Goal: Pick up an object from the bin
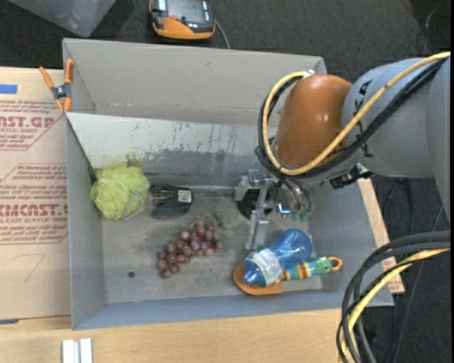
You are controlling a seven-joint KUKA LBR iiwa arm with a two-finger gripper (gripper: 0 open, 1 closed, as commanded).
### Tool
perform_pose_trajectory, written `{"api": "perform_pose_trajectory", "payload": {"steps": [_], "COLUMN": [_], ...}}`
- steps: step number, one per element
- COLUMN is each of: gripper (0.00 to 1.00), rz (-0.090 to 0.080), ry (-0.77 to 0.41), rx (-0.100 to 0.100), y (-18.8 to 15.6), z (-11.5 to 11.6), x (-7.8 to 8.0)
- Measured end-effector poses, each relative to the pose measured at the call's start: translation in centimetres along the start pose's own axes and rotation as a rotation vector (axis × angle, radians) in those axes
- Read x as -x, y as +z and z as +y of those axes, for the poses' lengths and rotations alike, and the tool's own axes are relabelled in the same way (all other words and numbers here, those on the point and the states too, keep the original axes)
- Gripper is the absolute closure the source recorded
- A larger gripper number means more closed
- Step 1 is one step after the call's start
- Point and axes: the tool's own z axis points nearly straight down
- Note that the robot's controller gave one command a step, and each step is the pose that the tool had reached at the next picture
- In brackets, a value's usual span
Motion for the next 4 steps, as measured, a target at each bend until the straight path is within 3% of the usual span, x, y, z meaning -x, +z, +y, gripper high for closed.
{"api": "perform_pose_trajectory", "payload": {"steps": [1,2,3,4], "gripper": [0.00,0.00,0.00,0.00], "rz": [-0.007,-0.002,-0.012,-0.002], "ry": [0.000,-0.283,-0.335,-0.282], "rx": [0.000,0.002,0.000,0.001], "y": [-0.3,7.0,-0.4,6.5], "z": [0.0,8.5,12.0,8.6], "x": [0.2,-0.6,-3.0,-1.0]}}
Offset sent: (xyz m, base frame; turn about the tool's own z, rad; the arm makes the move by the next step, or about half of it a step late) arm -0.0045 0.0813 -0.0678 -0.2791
